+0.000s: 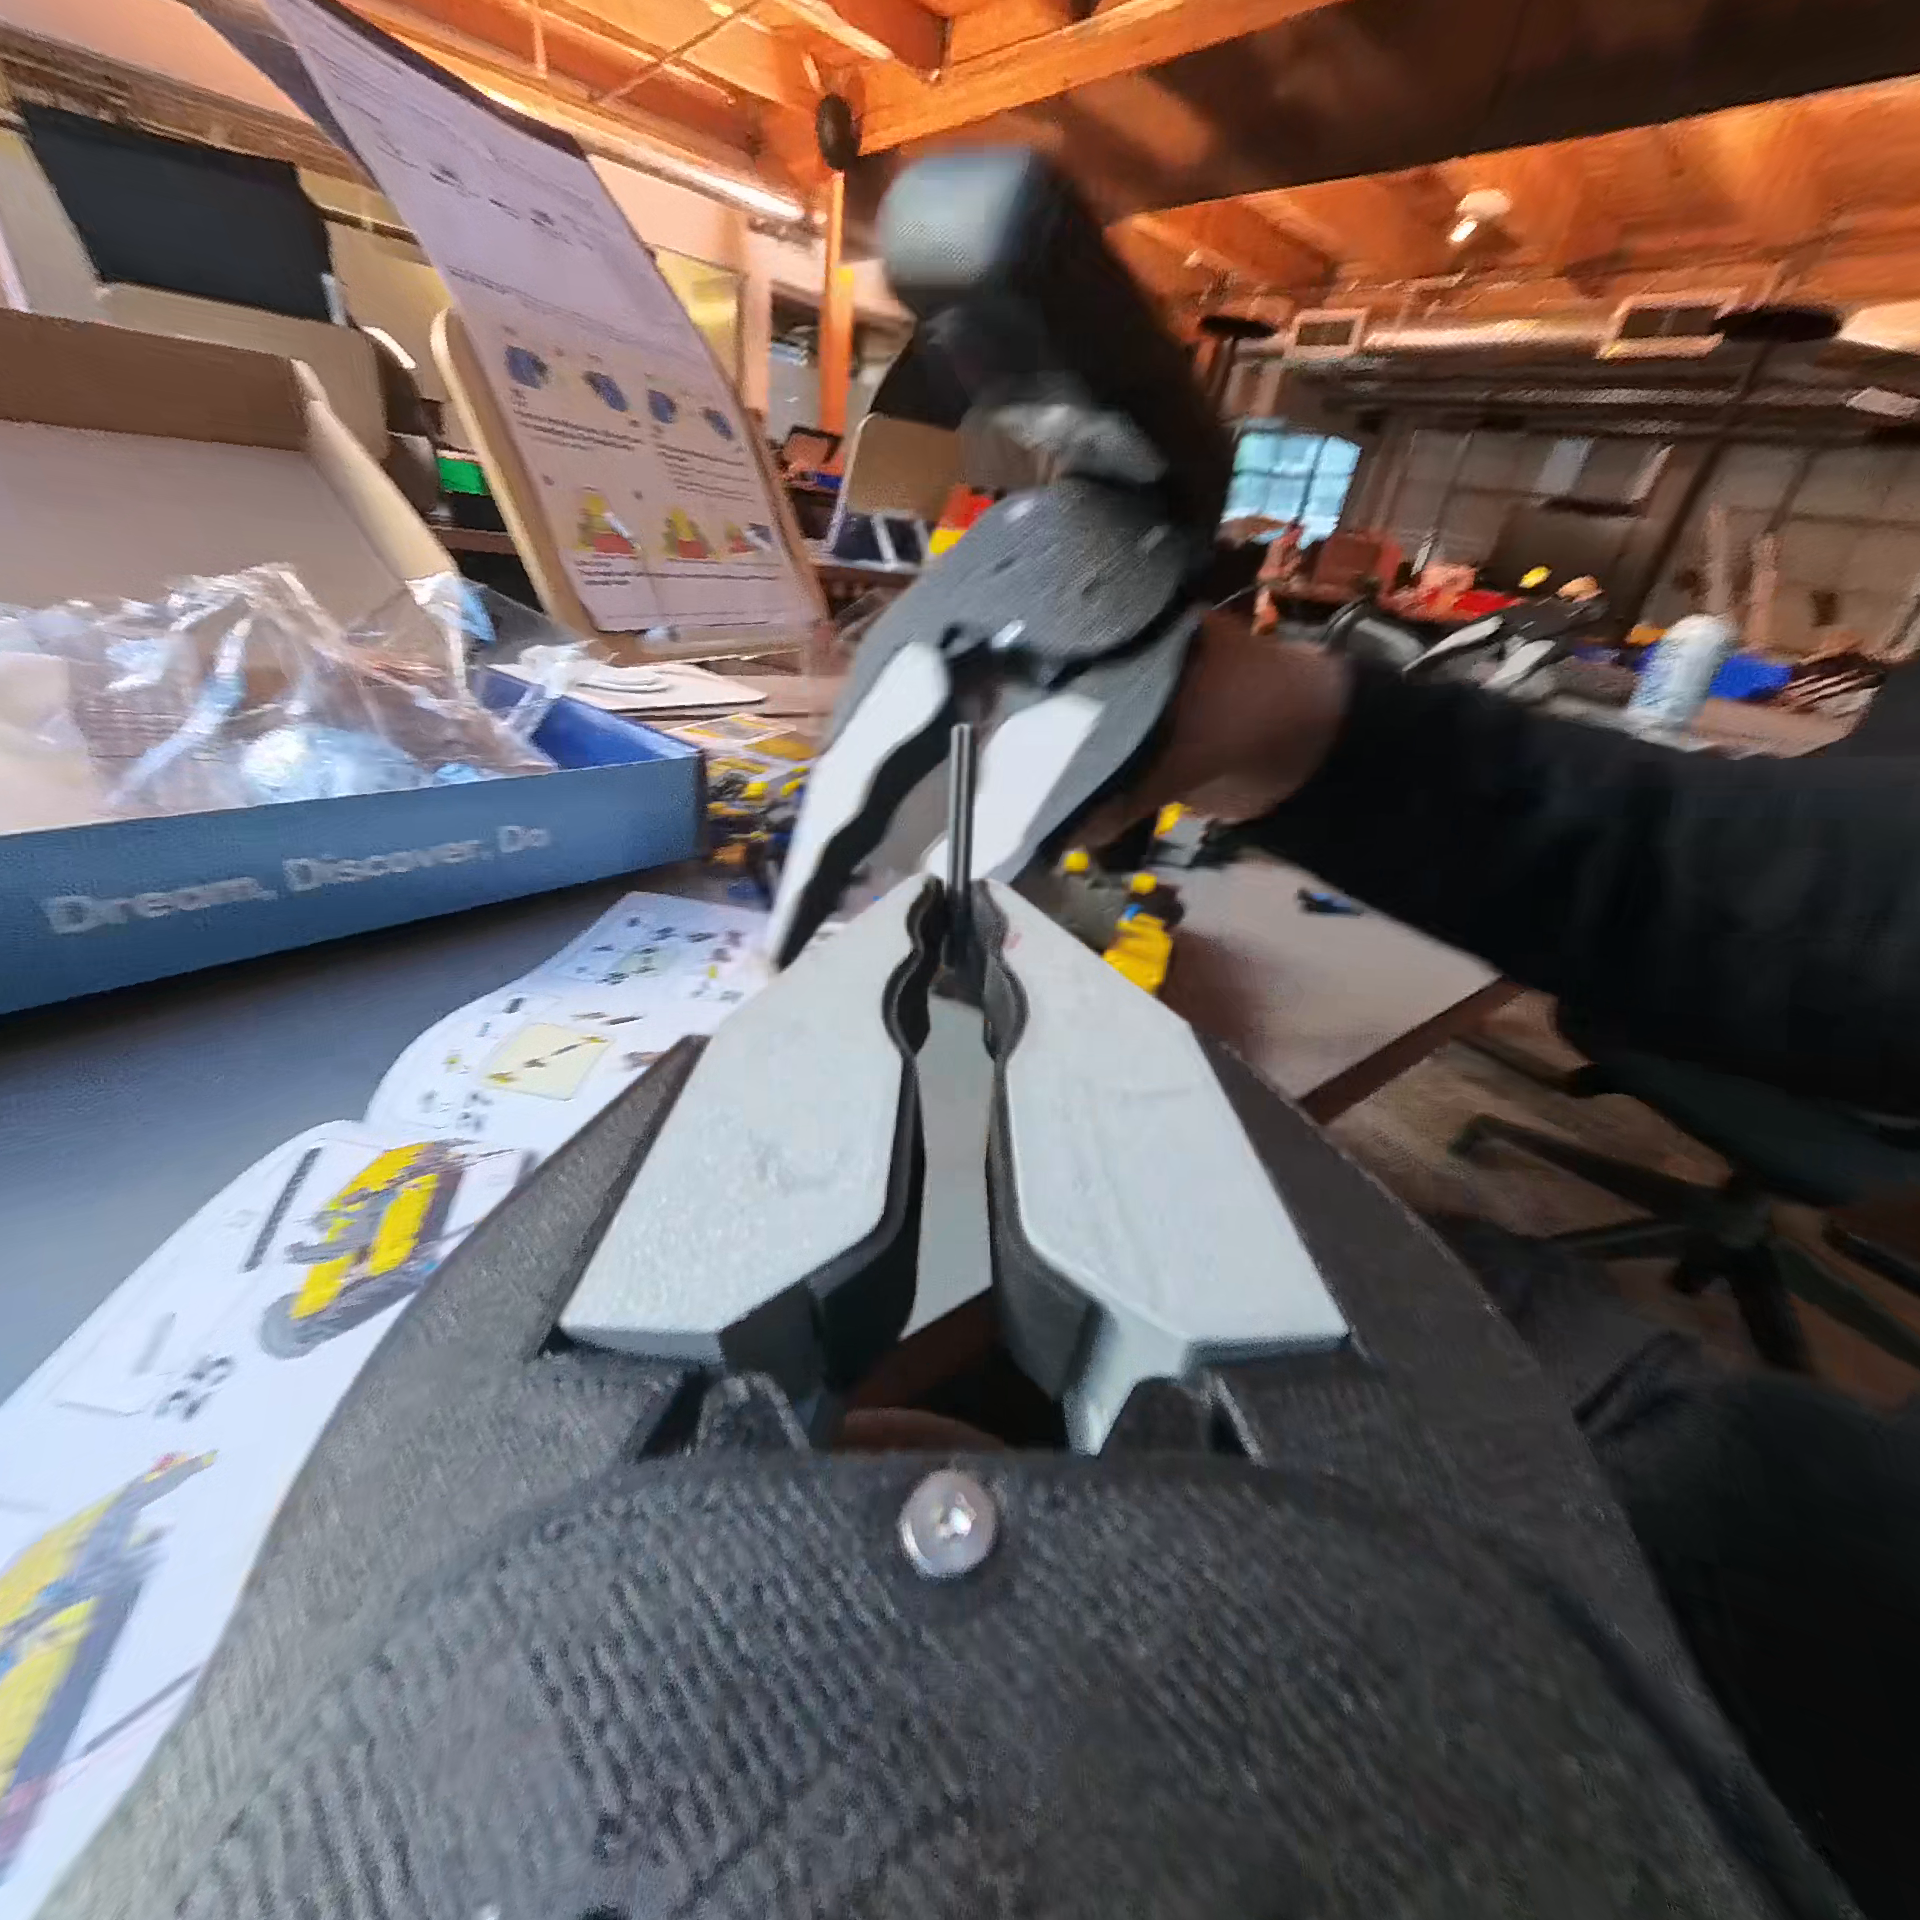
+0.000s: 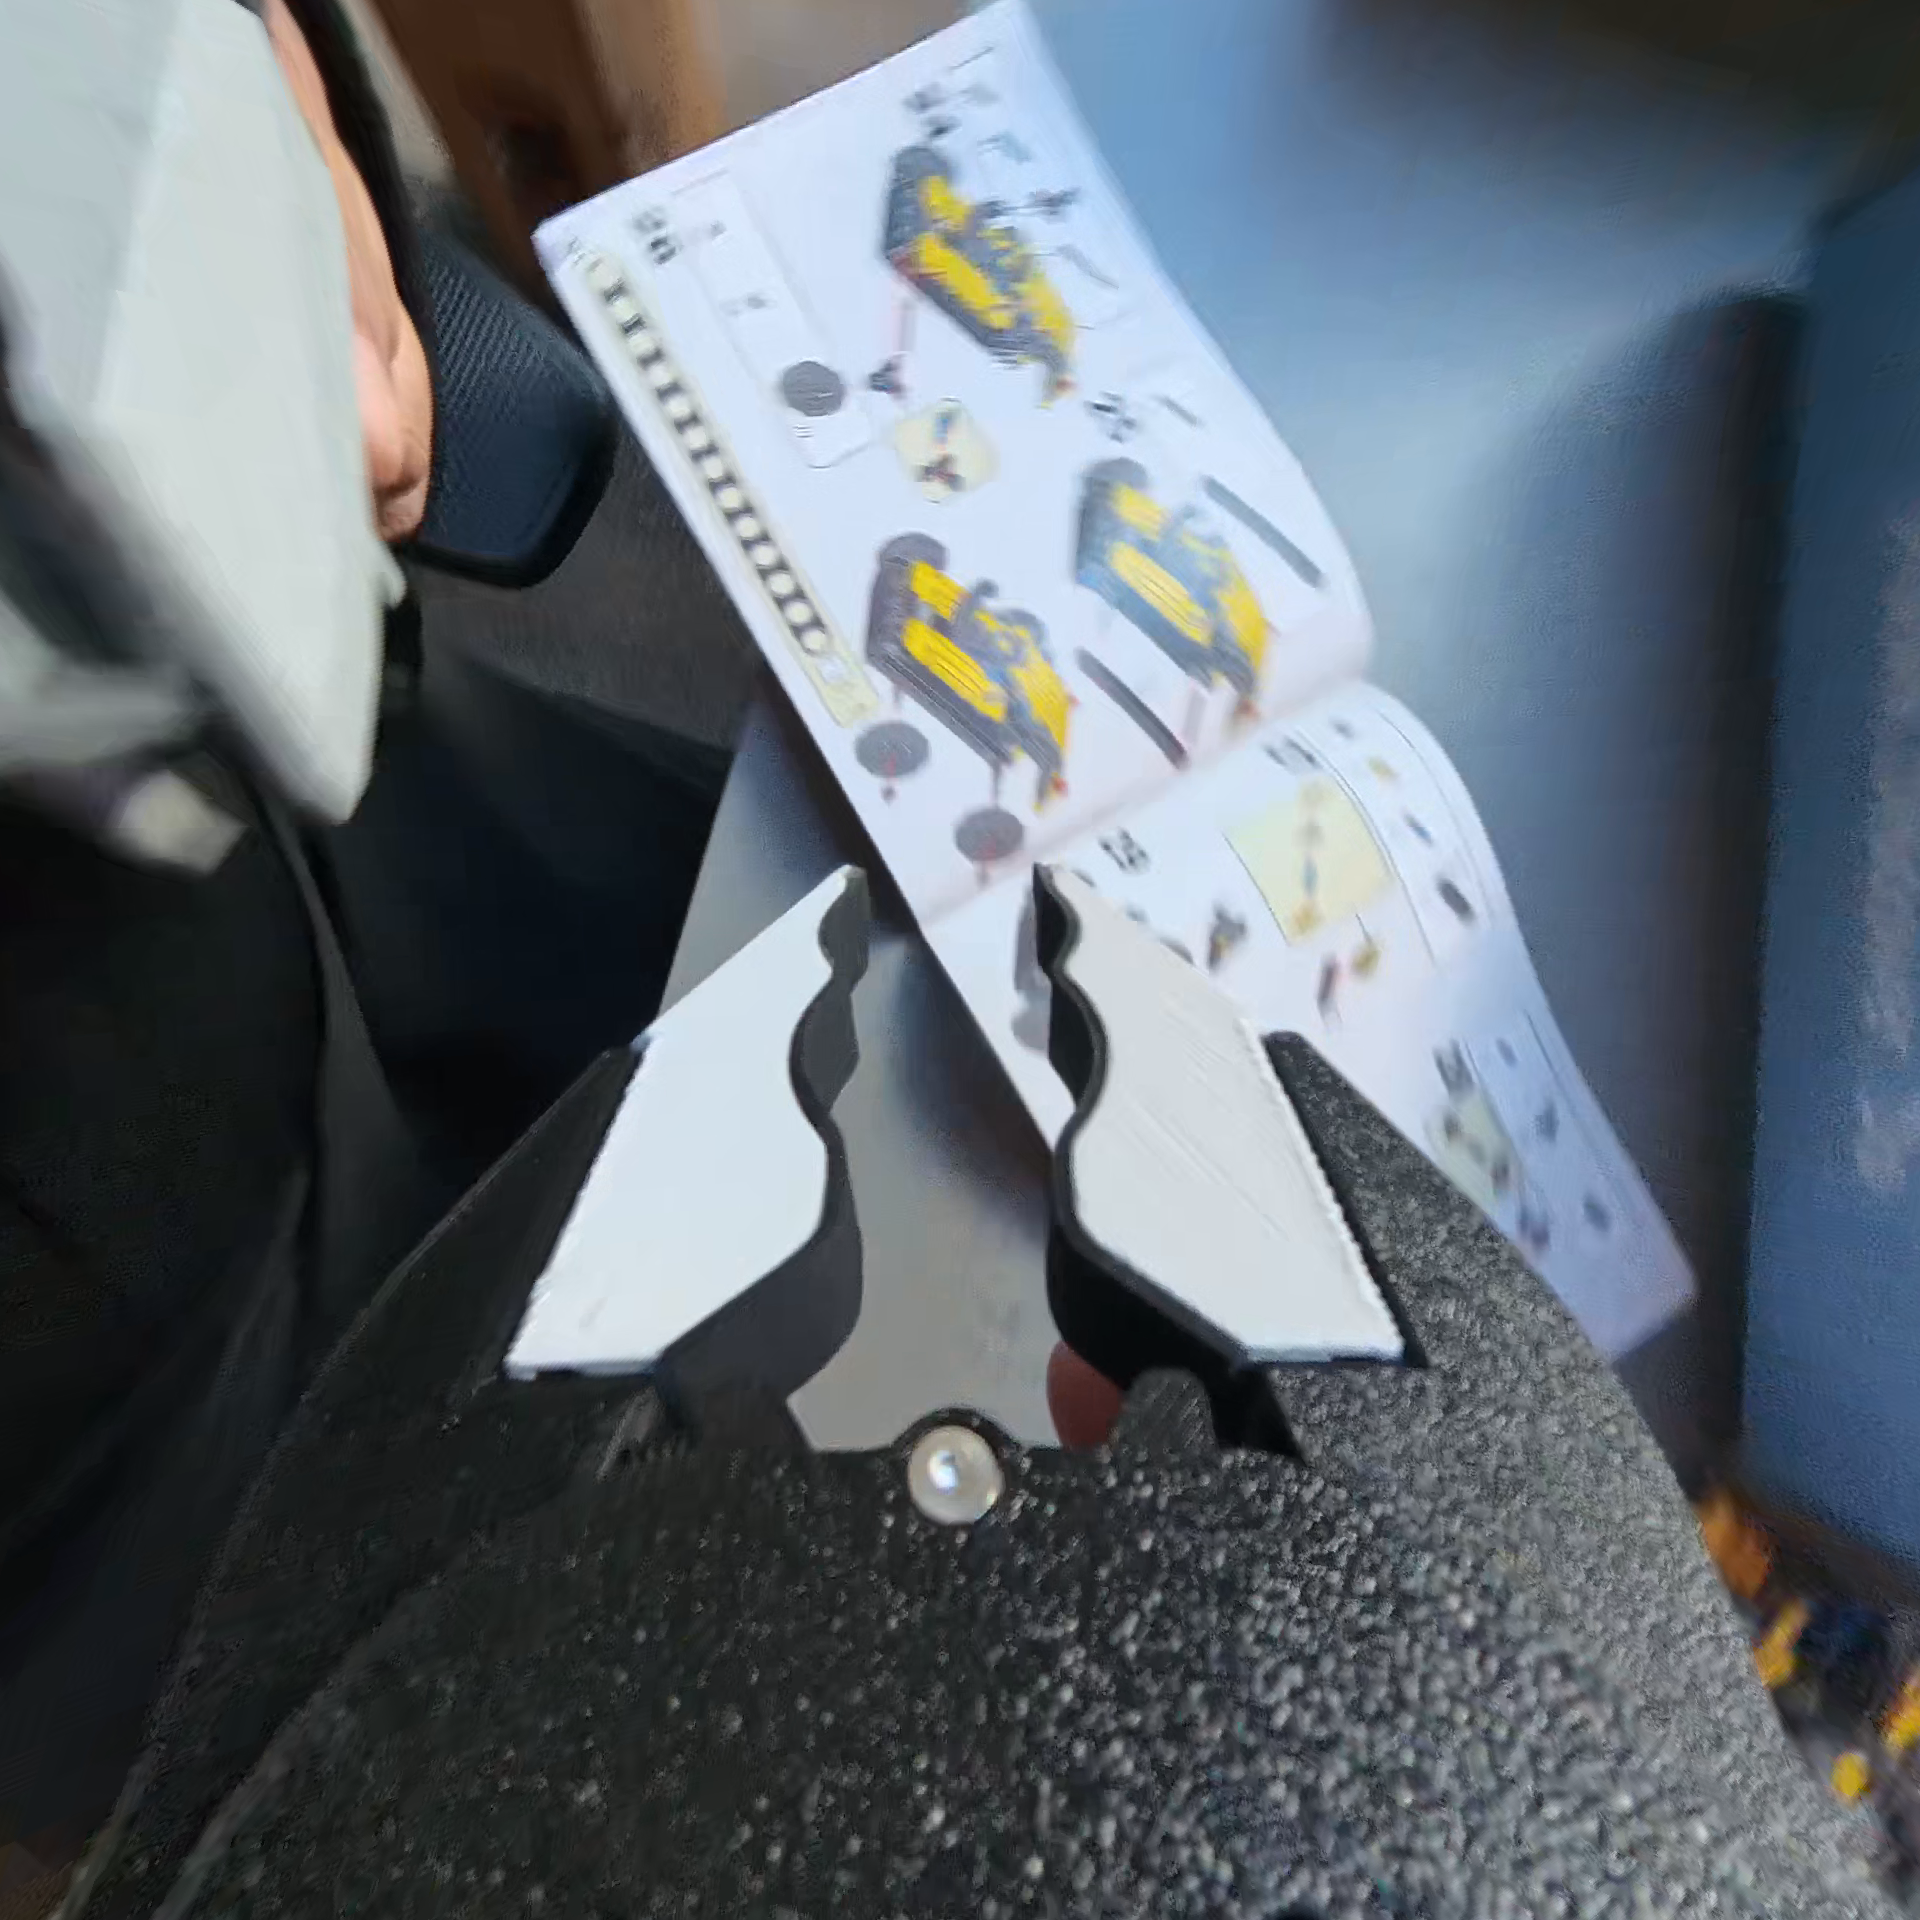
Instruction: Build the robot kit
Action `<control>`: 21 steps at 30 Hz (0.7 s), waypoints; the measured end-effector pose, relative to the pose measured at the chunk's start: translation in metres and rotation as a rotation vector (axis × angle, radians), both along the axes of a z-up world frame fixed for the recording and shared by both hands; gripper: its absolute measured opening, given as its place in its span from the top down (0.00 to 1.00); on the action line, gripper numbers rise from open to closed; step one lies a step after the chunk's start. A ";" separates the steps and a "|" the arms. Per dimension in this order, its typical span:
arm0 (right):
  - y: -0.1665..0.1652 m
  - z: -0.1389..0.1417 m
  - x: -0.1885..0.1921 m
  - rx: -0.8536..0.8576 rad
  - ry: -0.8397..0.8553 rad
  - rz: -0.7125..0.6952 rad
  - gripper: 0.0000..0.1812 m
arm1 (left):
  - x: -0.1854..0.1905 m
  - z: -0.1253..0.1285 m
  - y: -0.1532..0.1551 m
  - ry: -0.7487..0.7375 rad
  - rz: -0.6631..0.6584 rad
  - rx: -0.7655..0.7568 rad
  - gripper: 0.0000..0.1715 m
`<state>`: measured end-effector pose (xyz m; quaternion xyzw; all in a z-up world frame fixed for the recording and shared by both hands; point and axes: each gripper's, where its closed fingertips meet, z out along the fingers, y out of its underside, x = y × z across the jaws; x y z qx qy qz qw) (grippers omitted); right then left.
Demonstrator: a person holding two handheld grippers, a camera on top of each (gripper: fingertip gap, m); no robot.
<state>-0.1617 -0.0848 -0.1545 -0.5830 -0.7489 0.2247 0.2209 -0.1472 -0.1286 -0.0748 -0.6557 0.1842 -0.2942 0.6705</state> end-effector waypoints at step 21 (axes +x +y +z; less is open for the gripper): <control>-0.061 0.083 0.029 -0.293 0.315 -0.074 0.96 | 0.022 -0.002 -0.009 0.166 -0.014 0.154 1.00</control>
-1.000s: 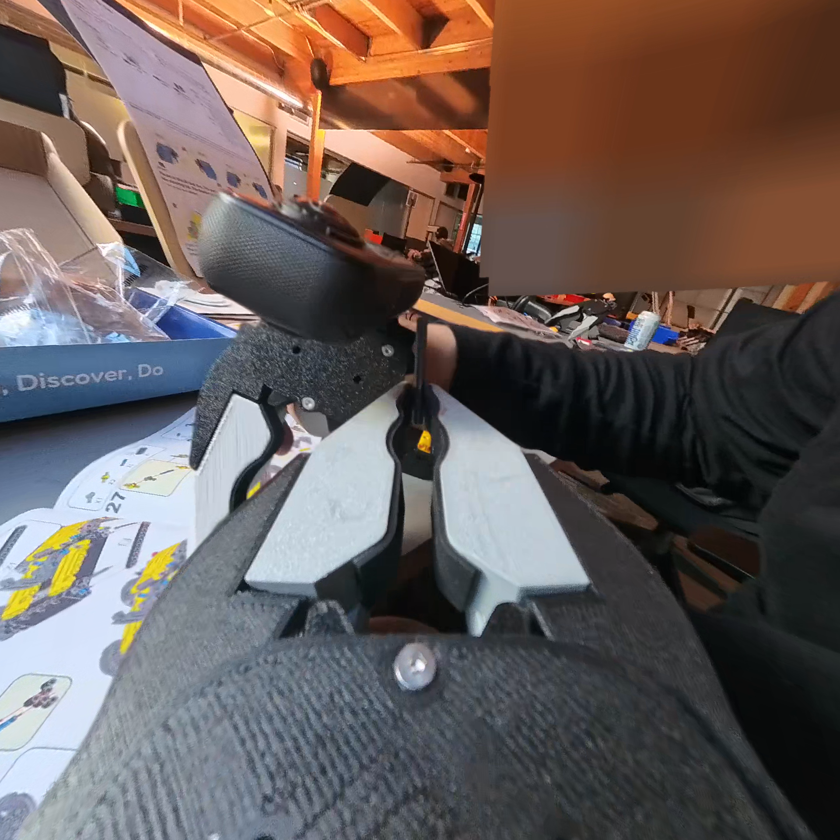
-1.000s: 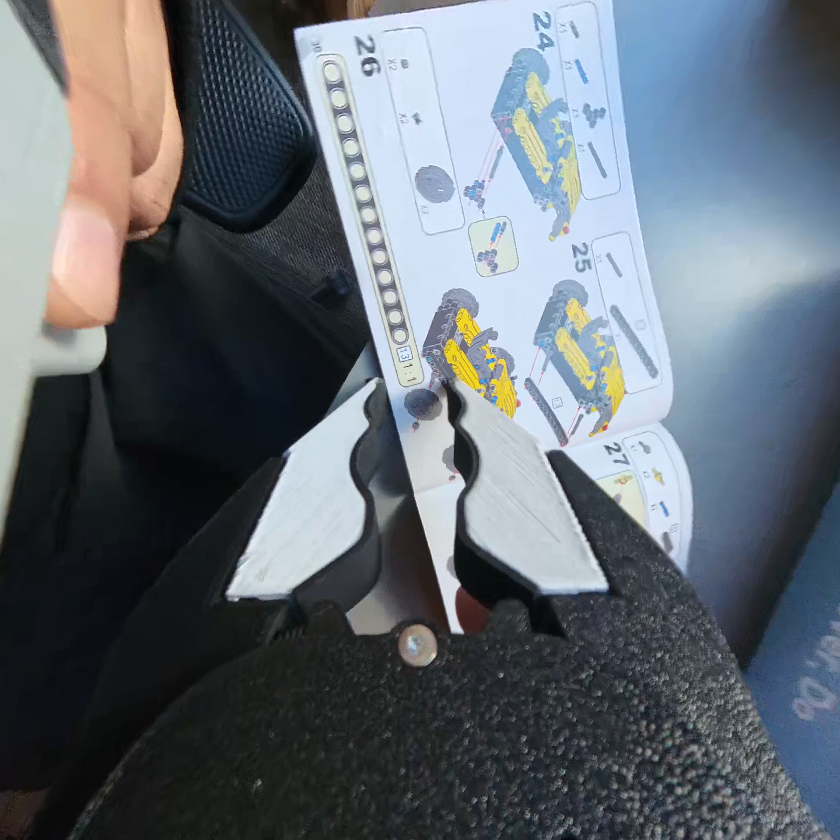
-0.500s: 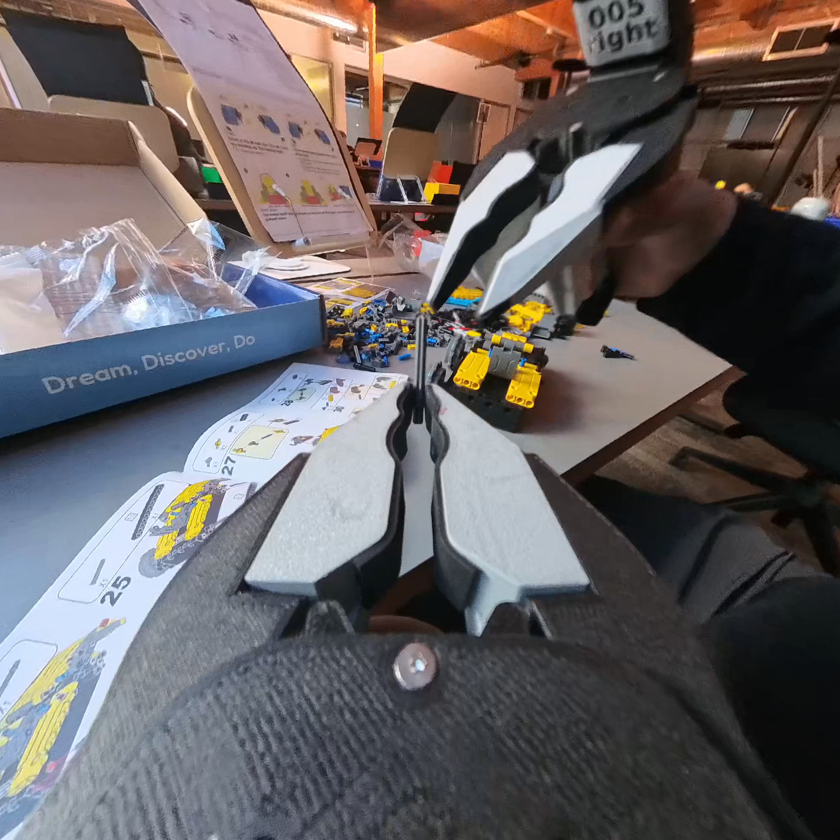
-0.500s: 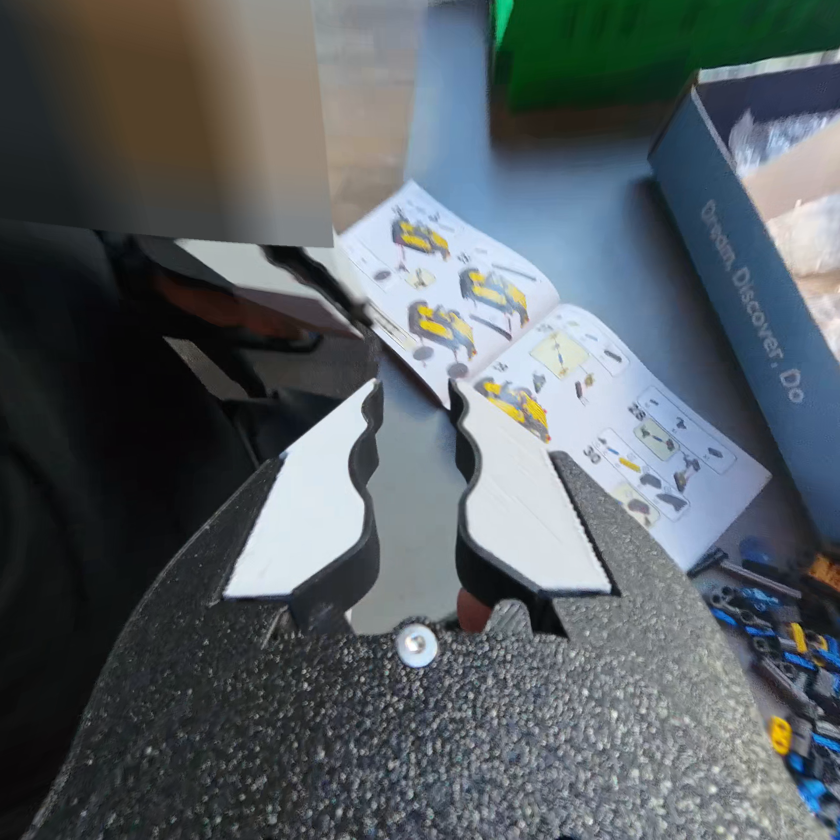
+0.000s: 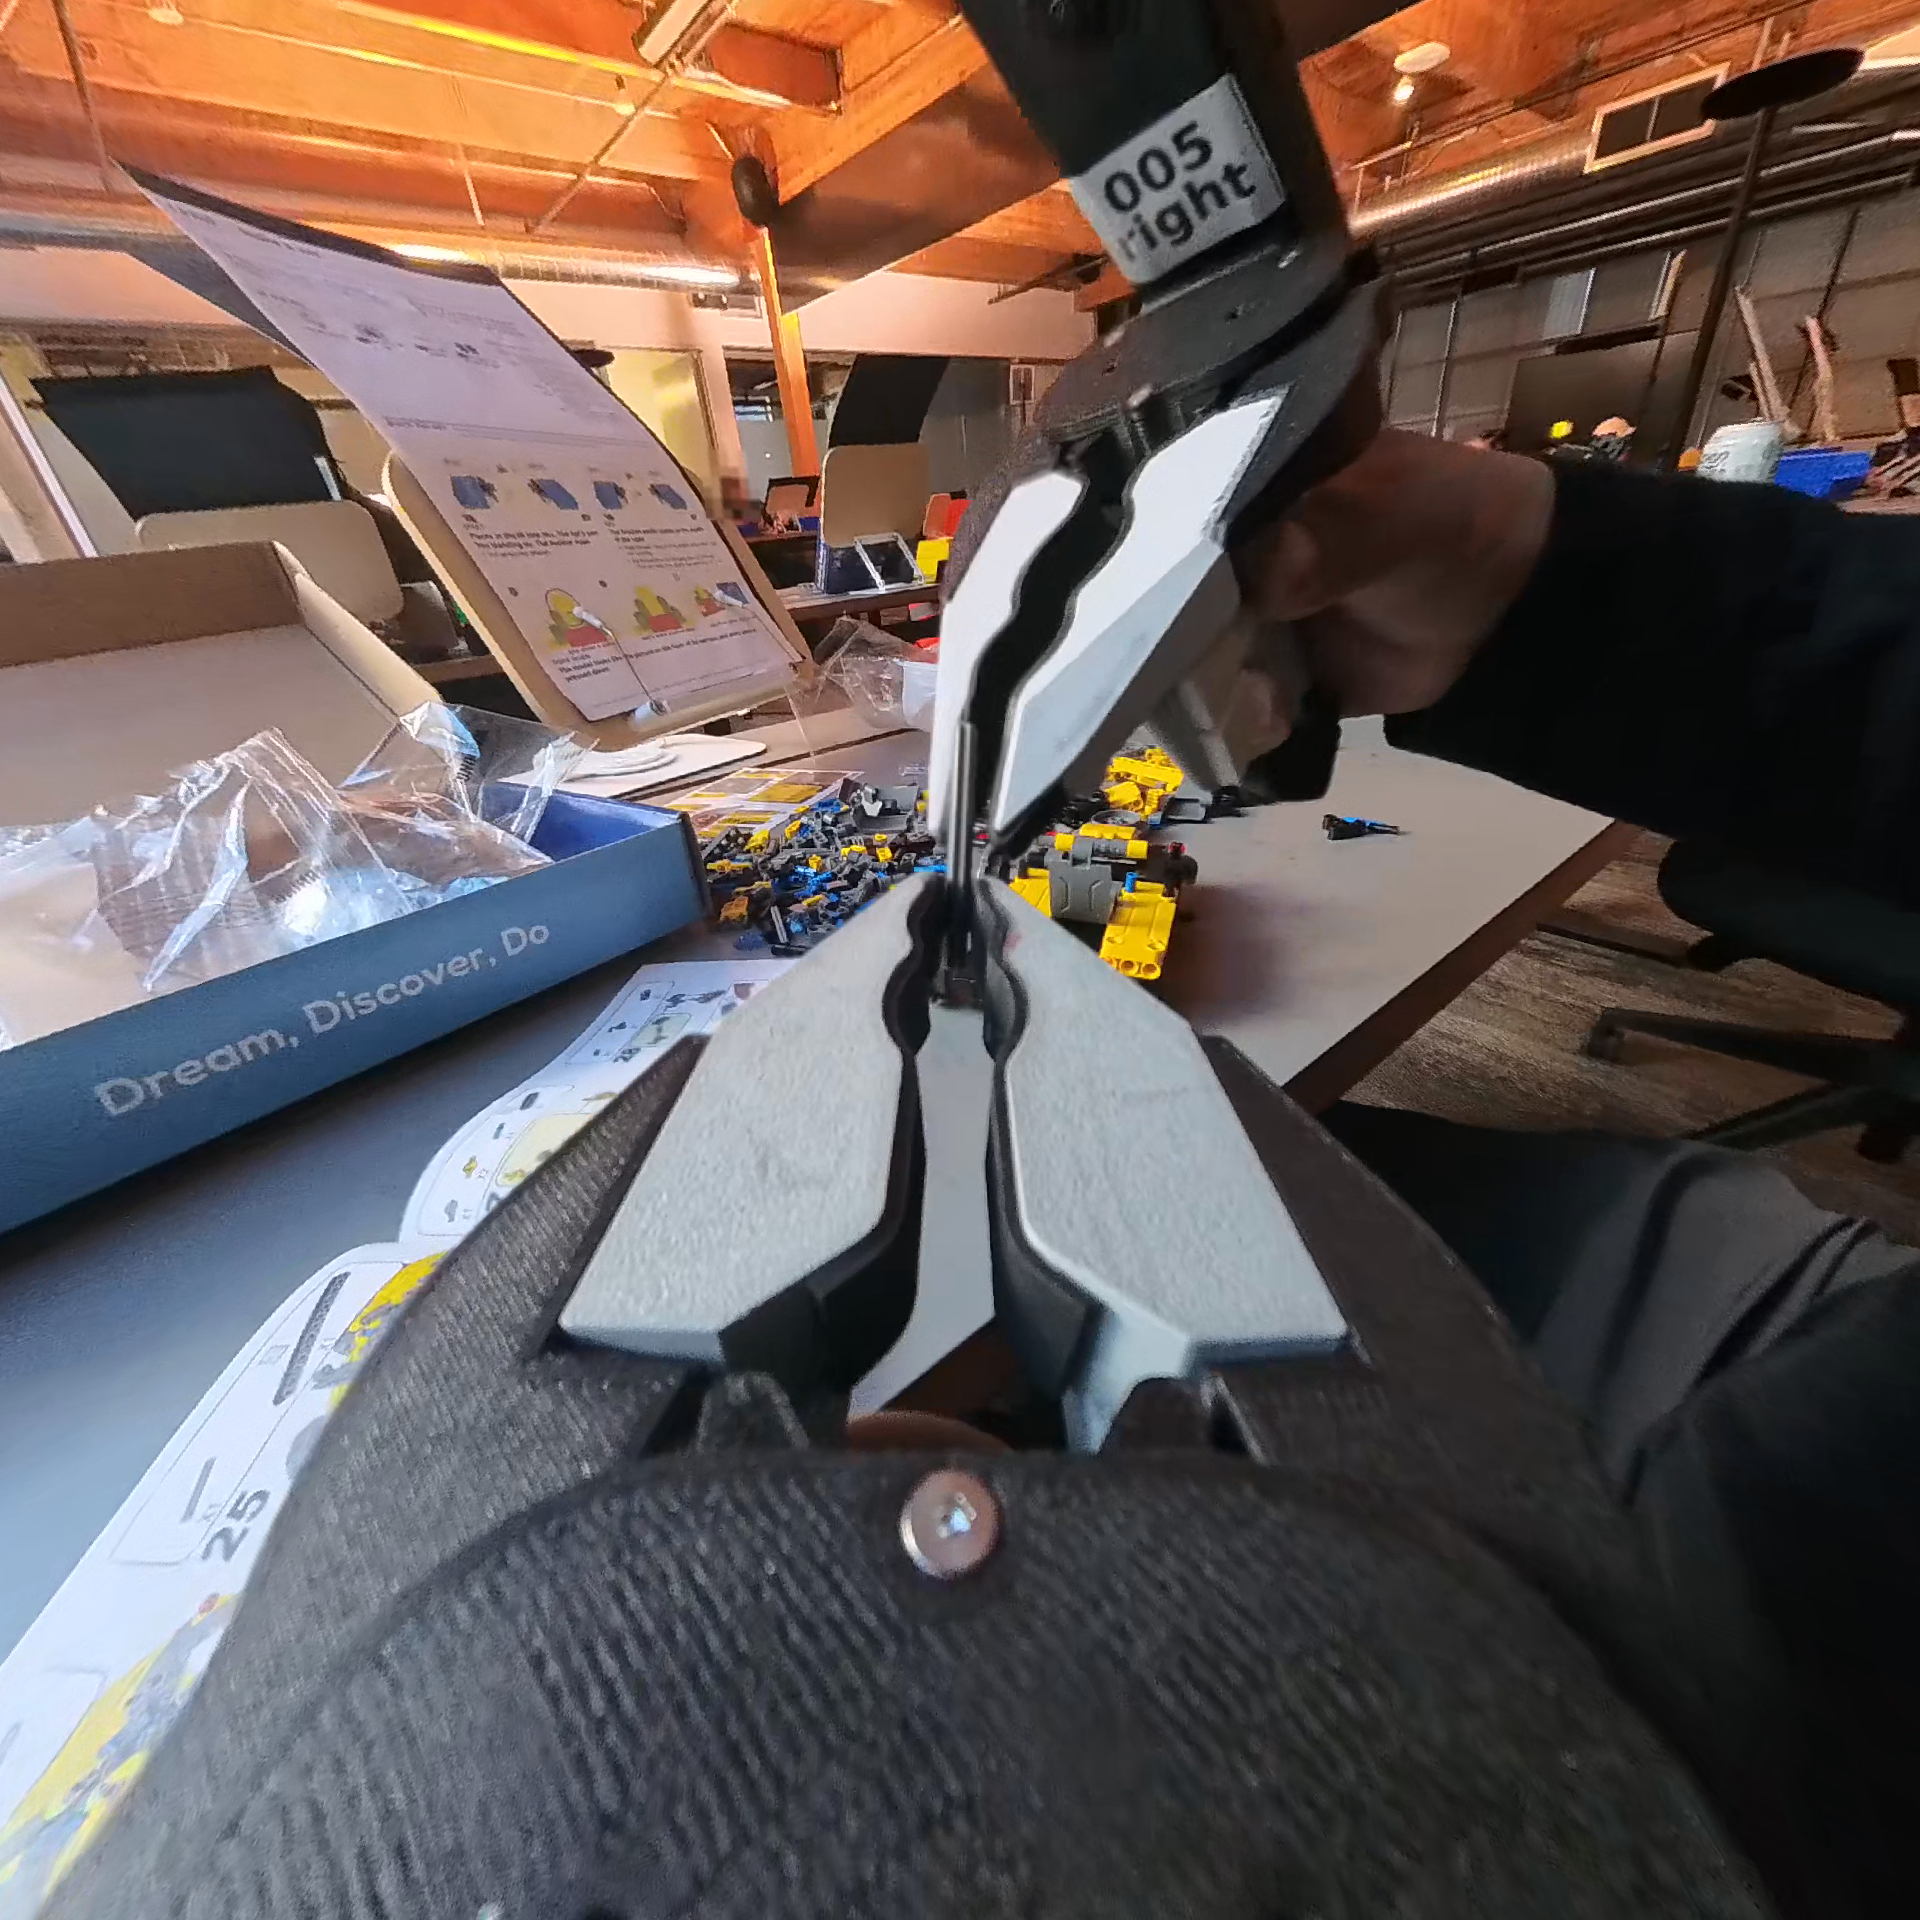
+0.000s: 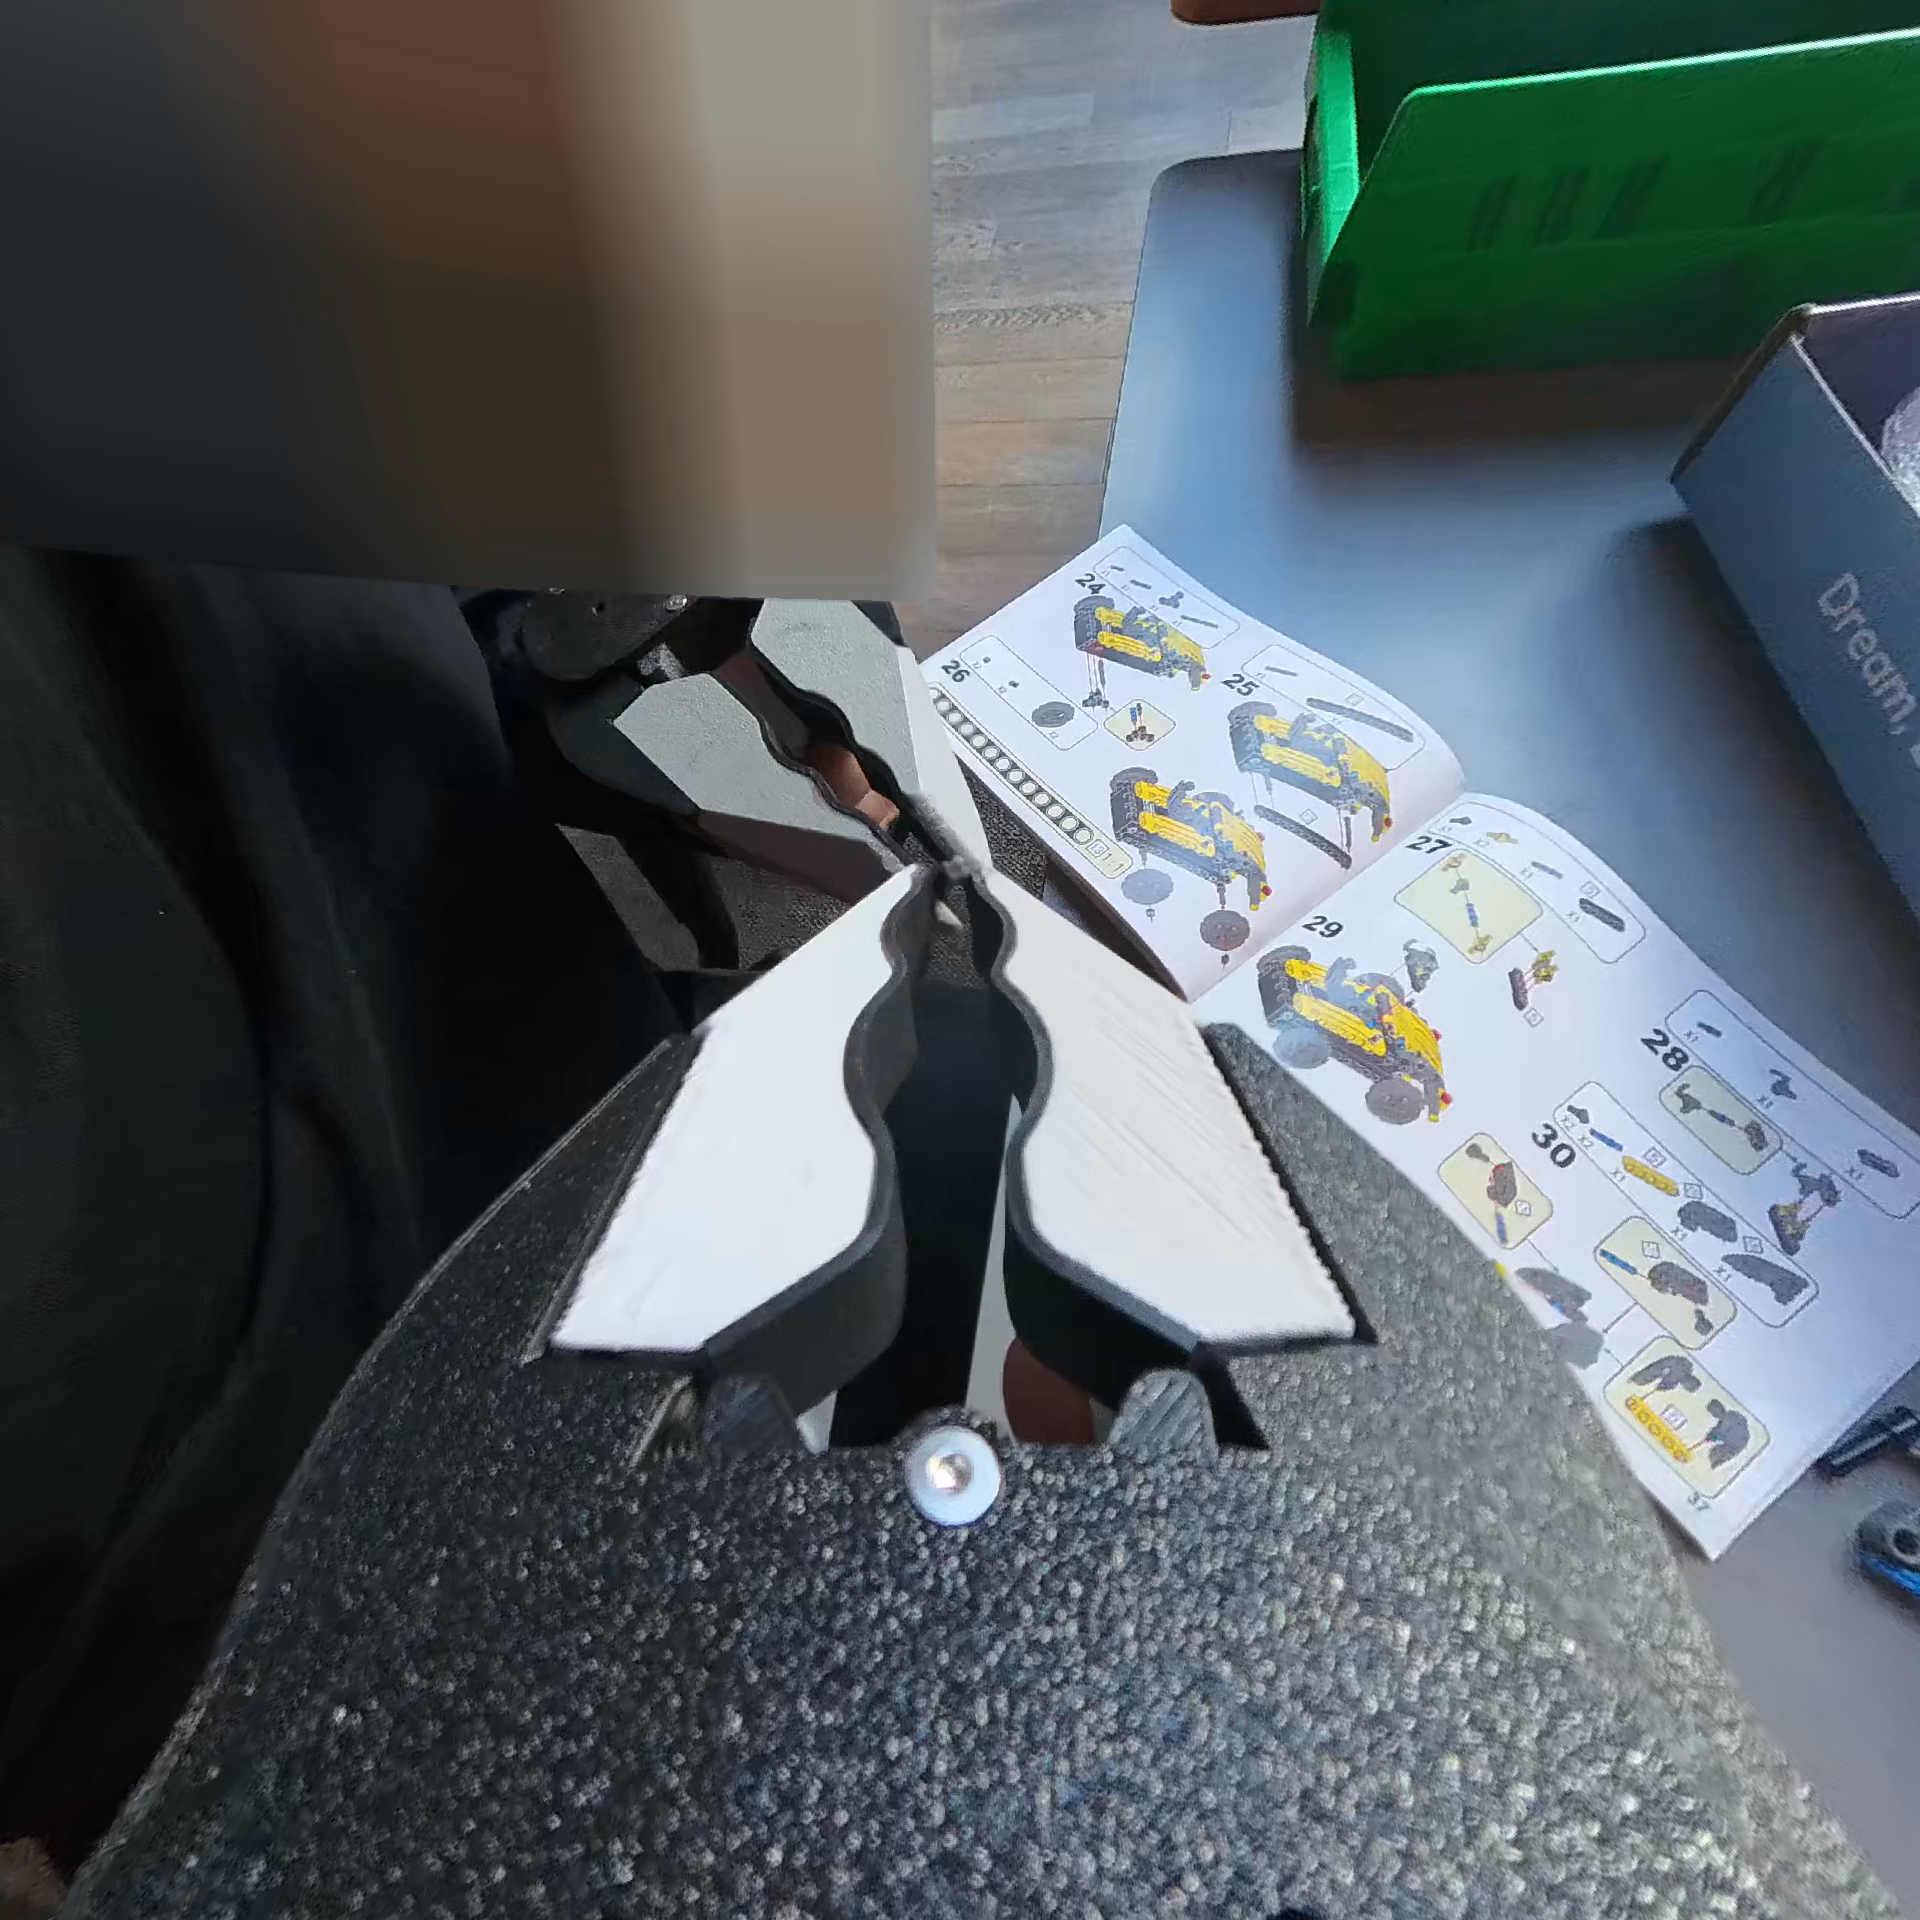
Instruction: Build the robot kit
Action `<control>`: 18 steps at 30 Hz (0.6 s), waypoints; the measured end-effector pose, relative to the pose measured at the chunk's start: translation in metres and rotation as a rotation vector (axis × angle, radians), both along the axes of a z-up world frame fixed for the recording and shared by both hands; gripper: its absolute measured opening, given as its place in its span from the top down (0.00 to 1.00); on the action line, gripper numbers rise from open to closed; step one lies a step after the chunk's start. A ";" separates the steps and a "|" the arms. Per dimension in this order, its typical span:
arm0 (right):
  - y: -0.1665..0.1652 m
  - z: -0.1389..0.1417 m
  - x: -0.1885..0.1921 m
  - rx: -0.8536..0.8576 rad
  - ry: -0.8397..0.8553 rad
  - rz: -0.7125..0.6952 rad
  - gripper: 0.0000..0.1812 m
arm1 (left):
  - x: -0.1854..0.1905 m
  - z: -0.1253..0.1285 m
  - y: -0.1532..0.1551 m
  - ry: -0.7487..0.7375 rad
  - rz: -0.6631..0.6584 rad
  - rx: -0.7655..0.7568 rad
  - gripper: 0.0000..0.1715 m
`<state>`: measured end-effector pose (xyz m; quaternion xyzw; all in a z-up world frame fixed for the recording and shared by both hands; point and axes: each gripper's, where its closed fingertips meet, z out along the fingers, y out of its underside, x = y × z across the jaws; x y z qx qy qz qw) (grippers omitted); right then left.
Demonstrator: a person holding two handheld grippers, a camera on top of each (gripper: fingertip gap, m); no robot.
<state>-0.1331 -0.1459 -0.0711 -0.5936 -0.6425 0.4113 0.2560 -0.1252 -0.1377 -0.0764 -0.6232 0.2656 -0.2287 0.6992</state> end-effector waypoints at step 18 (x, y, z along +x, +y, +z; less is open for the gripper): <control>0.011 -0.006 -0.015 -0.070 0.011 -0.050 0.88 | -0.007 -0.005 0.007 -0.014 0.002 -0.051 0.99</control>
